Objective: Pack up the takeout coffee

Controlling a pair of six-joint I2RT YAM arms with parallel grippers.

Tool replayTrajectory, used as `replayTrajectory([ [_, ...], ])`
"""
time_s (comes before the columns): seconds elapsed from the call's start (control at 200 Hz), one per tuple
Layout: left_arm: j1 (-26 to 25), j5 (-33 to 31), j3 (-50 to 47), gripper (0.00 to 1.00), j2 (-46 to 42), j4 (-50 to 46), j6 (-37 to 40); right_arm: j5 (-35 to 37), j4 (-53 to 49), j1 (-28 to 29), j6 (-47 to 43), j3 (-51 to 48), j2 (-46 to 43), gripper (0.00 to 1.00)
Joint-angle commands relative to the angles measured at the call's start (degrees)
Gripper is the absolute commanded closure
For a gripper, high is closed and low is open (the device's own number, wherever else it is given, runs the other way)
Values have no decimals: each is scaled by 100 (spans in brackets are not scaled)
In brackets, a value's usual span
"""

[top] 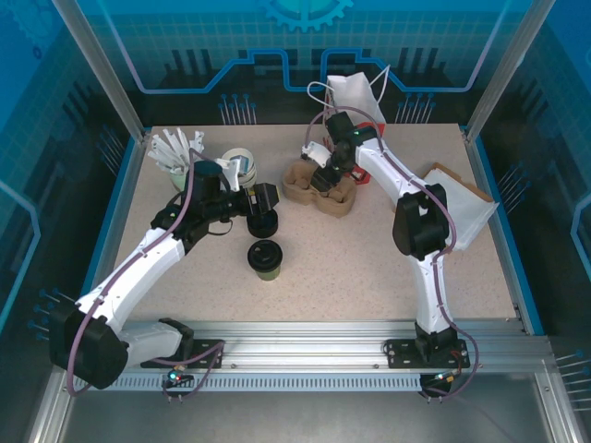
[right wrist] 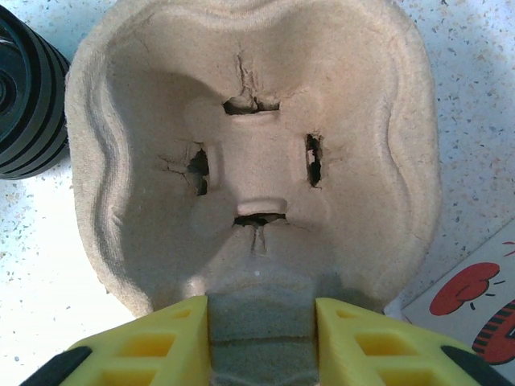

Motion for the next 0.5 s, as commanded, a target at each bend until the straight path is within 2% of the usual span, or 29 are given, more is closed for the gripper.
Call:
replayTrajectory([
  [0.0,-40,69,25,19,-75,-4,126,29,-180,-25,-70,159,11,66],
  [0.495,-40,-18,-160,18,-250,-69,206,-162,-128,-31,227,23,-805,67],
])
